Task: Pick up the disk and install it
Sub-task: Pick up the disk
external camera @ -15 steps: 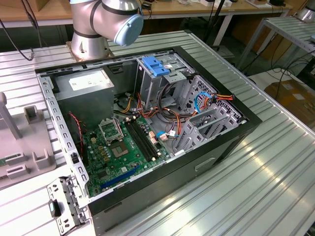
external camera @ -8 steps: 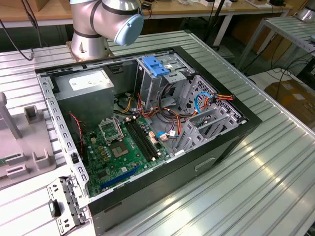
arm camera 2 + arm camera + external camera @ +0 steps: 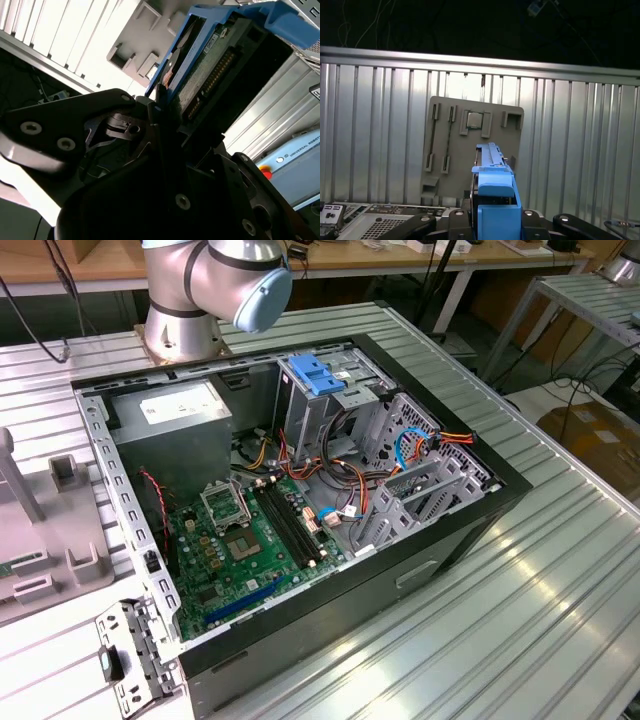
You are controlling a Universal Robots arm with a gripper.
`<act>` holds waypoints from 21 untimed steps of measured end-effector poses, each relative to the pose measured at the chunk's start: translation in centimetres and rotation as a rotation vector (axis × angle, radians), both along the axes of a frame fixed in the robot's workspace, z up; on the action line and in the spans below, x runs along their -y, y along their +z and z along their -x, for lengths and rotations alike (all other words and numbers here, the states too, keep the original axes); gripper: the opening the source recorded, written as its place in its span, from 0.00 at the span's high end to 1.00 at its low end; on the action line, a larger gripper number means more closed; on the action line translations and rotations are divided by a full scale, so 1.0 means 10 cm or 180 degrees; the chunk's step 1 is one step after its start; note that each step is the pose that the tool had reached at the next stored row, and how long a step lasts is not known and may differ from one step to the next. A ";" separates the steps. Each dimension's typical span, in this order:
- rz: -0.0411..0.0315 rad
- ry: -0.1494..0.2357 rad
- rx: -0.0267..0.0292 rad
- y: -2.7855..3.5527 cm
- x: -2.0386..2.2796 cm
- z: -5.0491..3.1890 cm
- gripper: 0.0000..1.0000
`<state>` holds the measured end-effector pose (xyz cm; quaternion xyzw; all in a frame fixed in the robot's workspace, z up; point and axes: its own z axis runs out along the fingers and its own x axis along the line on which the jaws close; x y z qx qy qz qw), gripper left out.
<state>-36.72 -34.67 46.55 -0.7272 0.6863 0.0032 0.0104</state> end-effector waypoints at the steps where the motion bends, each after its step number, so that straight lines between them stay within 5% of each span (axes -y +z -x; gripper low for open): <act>1: 0.0000 0.0000 0.0000 0.000 0.008 -0.007 0.64; 21: 0.0000 0.0000 -0.0001 0.000 0.126 -0.102 0.64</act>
